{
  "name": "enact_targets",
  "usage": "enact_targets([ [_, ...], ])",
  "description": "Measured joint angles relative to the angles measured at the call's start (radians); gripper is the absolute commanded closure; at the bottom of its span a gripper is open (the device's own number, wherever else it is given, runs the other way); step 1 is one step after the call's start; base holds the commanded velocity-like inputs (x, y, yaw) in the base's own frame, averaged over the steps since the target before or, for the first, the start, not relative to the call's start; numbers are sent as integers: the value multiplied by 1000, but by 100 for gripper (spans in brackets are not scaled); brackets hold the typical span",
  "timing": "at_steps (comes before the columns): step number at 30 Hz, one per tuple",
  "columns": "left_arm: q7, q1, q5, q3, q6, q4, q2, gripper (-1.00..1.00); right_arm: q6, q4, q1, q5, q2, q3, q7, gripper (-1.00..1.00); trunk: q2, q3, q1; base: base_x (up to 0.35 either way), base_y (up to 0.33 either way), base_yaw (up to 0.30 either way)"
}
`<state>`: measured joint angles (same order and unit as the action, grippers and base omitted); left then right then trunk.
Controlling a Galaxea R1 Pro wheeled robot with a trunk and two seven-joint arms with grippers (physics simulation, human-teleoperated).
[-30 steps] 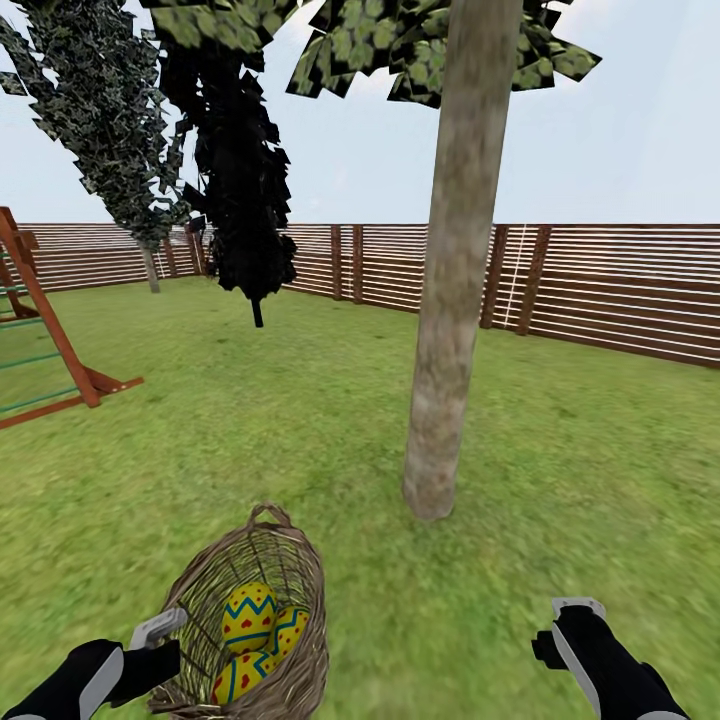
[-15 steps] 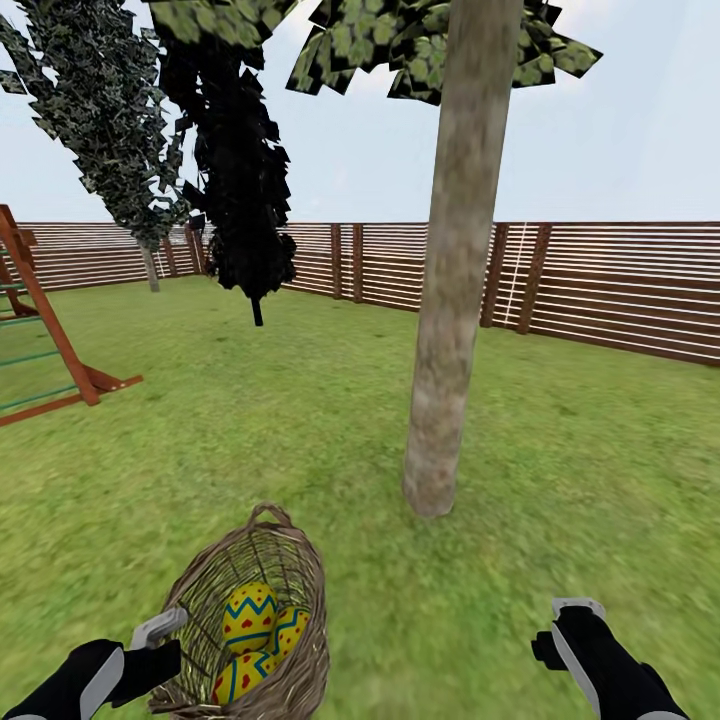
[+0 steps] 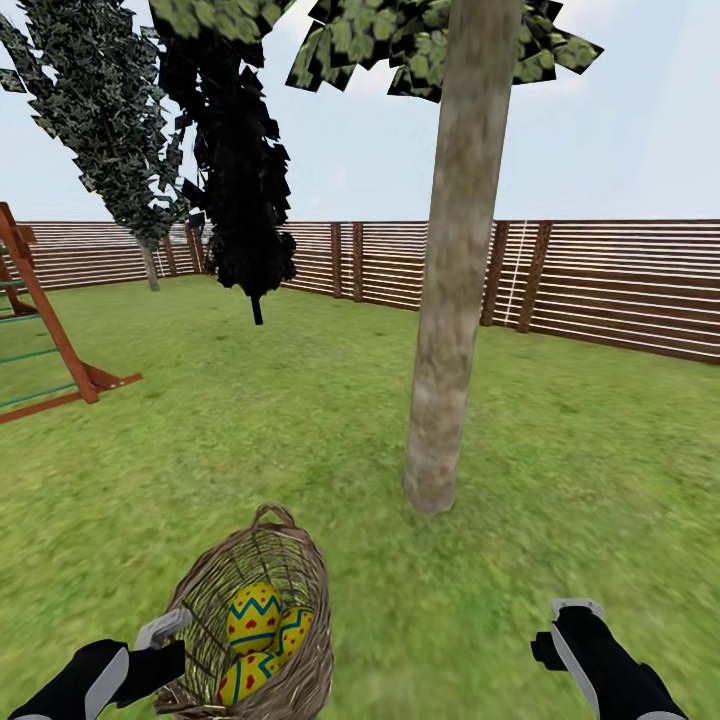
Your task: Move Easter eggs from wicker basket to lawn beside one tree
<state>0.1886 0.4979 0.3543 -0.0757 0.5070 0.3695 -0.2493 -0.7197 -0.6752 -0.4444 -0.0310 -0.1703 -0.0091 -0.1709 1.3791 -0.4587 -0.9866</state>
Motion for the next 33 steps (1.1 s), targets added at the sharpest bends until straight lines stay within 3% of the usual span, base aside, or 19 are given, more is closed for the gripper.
enact_targets([
  [12, 0, 0, 0, -1, 0, 2, -1, 100, 1, -1, 0, -1, -1, 0, 1, -100, 84, -38, -46, 0, 0, 0],
  [18, 0, 0, 0, 0, 0, 3, -1, 100, 5, 27, 0, 6, -9, 2, 21, -100, 84, -38, -46, 0, 0, 0],
  [33, 0, 0, 0, 0, 0, 0, 0, 100, 6, 31, 0, 8, -2, 6, 15, -100, 189, -85, -104, 0, 0, 0],
])
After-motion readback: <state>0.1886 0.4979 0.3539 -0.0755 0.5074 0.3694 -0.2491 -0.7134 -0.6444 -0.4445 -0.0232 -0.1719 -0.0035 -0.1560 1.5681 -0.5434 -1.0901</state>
